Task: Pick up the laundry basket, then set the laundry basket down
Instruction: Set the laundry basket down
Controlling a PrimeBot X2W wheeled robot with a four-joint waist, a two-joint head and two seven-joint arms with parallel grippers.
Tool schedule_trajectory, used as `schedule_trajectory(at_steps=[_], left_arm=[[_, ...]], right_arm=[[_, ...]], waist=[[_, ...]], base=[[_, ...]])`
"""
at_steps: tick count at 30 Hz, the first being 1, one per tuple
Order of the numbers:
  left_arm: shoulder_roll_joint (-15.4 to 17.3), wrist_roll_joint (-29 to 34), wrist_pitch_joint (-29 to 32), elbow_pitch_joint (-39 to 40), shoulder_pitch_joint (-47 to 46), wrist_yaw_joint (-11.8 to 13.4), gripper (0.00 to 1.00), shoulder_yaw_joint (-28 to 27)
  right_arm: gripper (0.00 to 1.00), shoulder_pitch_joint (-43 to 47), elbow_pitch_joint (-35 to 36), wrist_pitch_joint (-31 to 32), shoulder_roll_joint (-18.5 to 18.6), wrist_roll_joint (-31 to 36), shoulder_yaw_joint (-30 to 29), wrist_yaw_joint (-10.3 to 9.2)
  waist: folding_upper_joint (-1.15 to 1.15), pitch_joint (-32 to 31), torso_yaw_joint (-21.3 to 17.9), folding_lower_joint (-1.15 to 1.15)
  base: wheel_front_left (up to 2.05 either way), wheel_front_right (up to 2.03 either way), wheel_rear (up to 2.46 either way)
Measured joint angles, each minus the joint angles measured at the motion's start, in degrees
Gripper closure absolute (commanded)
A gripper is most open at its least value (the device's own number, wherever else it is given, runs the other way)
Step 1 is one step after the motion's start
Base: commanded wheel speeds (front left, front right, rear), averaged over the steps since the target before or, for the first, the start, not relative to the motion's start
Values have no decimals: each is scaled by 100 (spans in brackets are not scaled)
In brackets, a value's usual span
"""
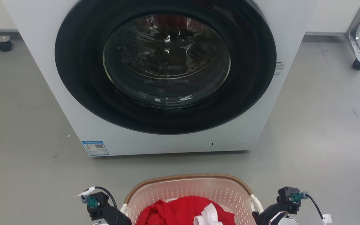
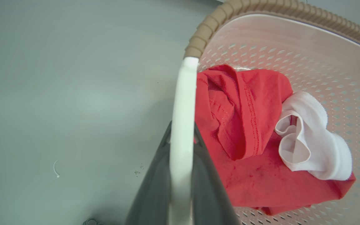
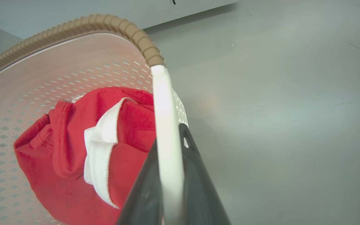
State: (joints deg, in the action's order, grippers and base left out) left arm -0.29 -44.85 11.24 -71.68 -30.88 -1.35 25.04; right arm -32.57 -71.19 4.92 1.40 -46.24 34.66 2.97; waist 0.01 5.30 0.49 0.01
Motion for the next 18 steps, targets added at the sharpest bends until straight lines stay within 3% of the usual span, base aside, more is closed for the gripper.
schedule_trajectory(at_steps=[18], left_arm=[[137,218,-555,223,-896,33,100,29]], right_arm=[[100,-933,212,-708,98,244,46,-53]], waist=[[1,1451,-45,1]], base=[[0,0,0]])
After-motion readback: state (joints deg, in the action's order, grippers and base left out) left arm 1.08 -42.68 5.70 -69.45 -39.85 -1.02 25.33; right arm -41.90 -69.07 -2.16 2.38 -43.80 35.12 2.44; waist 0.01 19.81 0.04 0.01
